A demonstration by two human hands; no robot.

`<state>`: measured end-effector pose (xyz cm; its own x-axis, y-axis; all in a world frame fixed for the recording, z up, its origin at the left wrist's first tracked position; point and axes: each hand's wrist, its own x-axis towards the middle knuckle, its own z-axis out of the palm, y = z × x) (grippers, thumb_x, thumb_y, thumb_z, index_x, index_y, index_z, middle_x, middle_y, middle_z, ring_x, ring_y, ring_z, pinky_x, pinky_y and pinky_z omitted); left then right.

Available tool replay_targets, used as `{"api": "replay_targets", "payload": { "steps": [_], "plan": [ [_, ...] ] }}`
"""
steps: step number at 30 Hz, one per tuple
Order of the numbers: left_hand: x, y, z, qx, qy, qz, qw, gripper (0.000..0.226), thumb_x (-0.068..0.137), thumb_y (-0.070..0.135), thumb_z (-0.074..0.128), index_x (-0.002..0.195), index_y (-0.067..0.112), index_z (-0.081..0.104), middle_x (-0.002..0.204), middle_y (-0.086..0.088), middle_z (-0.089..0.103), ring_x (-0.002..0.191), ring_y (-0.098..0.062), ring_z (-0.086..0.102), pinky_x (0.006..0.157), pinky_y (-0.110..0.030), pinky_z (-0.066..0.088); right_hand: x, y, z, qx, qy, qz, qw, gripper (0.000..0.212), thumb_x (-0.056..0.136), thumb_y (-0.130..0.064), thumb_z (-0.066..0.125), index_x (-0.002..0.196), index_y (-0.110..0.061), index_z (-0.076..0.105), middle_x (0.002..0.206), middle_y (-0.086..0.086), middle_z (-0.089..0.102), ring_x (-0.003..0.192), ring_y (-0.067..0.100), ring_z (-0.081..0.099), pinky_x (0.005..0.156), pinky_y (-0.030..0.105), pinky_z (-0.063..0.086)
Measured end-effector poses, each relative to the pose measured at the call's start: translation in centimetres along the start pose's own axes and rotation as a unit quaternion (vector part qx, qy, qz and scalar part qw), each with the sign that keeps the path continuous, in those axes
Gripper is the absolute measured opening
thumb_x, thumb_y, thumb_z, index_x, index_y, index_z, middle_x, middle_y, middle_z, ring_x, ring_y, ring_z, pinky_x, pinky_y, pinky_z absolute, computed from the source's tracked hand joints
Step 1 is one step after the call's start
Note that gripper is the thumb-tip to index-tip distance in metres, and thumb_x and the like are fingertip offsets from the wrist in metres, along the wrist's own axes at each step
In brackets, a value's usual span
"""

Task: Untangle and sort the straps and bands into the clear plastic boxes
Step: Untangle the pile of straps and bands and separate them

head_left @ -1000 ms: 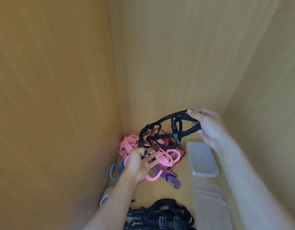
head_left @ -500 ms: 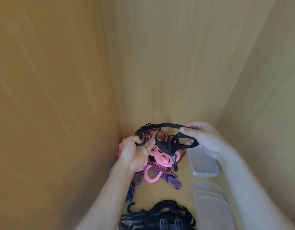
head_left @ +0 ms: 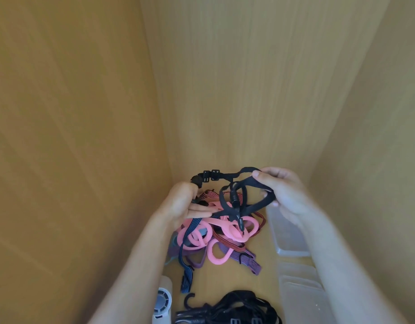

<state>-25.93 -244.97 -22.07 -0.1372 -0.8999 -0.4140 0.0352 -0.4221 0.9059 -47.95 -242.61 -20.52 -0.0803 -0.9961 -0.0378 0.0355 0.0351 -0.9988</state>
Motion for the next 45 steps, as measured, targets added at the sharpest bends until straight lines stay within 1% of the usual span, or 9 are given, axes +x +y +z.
{"api": "replay_targets", "payload": {
  "steps": [6, 14, 21, 26, 28, 33, 36, 38, 45],
  "plan": [
    [0.3, 0.2, -1.5, -0.017, 0.080, 0.031, 0.996, 0.040, 0.093, 0.001, 0.026, 0.125, -0.003, 0.050, 0.104, -0.014, 0.075, 0.073, -0.030, 0.076, 0.068, -0.035, 0.062, 0.5, 1.0, -0.9, 0.084, 0.067, 0.025, 0.994, 0.013, 0.097, -0.009, 0.062, 0.085, -0.005, 0.061, 0.076, 0.011, 0.055, 0.038, 0.009, 0.037, 0.031, 0.018, 0.018],
    [0.2, 0.1, -1.6, -0.022, 0.090, 0.125, 0.988, 0.039, 0.099, -0.005, 0.033, 0.115, 0.005, 0.066, 0.071, -0.007, 0.070, 0.052, -0.013, 0.057, 0.052, -0.025, 0.054, 0.3, 1.6, -1.9, 0.096, 0.085, 0.045, 0.991, 0.013, 0.096, -0.010, 0.063, 0.083, -0.008, 0.063, 0.081, 0.009, 0.059, 0.043, 0.011, 0.038, 0.032, 0.017, 0.021],
    [-0.6, 0.0, -1.0, -0.067, -0.008, 0.160, 0.985, 0.035, 0.092, -0.011, 0.047, 0.116, 0.007, 0.065, 0.082, -0.010, 0.072, 0.065, -0.017, 0.062, 0.061, -0.027, 0.054, -0.4, 1.5, -2.3, 0.100, 0.104, 0.044, 0.989, 0.009, 0.094, -0.009, 0.065, 0.086, -0.006, 0.068, 0.074, 0.004, 0.069, 0.045, 0.009, 0.045, 0.036, 0.018, 0.027],
    [-1.1, -2.2, 1.0, -0.022, -0.103, 0.125, 0.987, 0.049, 0.083, -0.023, 0.056, 0.117, 0.012, 0.062, 0.110, -0.014, 0.075, 0.096, -0.022, 0.072, 0.076, -0.031, 0.057, -1.1, -1.3, -2.2, 0.084, 0.090, -0.003, 0.992, 0.009, 0.093, -0.012, 0.067, 0.086, -0.007, 0.067, 0.066, 0.005, 0.061, 0.047, 0.009, 0.049, 0.038, 0.019, 0.028],
    [-1.3, -3.4, 2.2, -0.034, -0.115, 0.113, 0.986, 0.044, 0.085, -0.021, 0.051, 0.110, 0.011, 0.068, 0.110, -0.012, 0.074, 0.089, -0.021, 0.070, 0.074, -0.030, 0.055, -1.1, -2.5, -2.0, 0.075, 0.083, -0.025, 0.993, 0.009, 0.093, -0.013, 0.067, 0.086, -0.008, 0.067, 0.072, 0.007, 0.060, 0.048, 0.011, 0.049, 0.038, 0.020, 0.028],
    [-1.4, -5.2, 4.5, -0.094, -0.133, 0.110, 0.980, 0.021, 0.097, 0.015, 0.058, 0.107, 0.002, 0.072, 0.113, -0.026, 0.067, 0.086, -0.023, 0.061, 0.068, -0.028, 0.054, -1.7, -5.5, -1.1, 0.064, 0.063, -0.067, 0.994, 0.009, 0.095, -0.012, 0.065, 0.090, -0.004, 0.067, 0.077, 0.010, 0.058, 0.045, 0.011, 0.048, 0.037, 0.020, 0.027],
    [-1.7, -5.5, 5.1, -0.048, -0.169, 0.143, 0.974, 0.062, 0.083, 0.051, 0.072, 0.116, -0.002, 0.066, 0.112, -0.020, 0.069, 0.093, -0.022, 0.057, 0.076, -0.031, 0.053, -2.1, -6.4, -0.6, 0.060, 0.053, -0.082, 0.993, 0.010, 0.095, -0.013, 0.065, 0.093, -0.003, 0.067, 0.077, 0.010, 0.056, 0.045, 0.011, 0.047, 0.038, 0.021, 0.026],
    [-2.2, -5.2, 5.4, -0.034, -0.185, 0.151, 0.971, 0.076, 0.074, 0.056, 0.079, 0.118, -0.004, 0.061, 0.106, -0.015, 0.069, 0.093, -0.023, 0.059, 0.080, -0.034, 0.053, -2.2, -6.6, -0.4, 0.060, 0.050, -0.091, 0.993, 0.010, 0.094, -0.014, 0.066, 0.092, -0.004, 0.068, 0.073, 0.008, 0.055, 0.046, 0.011, 0.047, 0.040, 0.021, 0.027],
    [-3.3, -4.6, 6.3, -0.036, -0.202, 0.165, 0.965, 0.039, 0.081, 0.007, 0.079, 0.114, -0.004, 0.061, 0.090, -0.007, 0.071, 0.094, -0.030, 0.071, 0.097, -0.046, 0.056, -2.2, -6.6, -0.1, 0.074, 0.058, -0.090, 0.992, 0.010, 0.094, -0.016, 0.067, 0.085, -0.010, 0.070, 0.071, 0.007, 0.056, 0.048, 0.013, 0.046, 0.043, 0.023, 0.027]
  ]
}}
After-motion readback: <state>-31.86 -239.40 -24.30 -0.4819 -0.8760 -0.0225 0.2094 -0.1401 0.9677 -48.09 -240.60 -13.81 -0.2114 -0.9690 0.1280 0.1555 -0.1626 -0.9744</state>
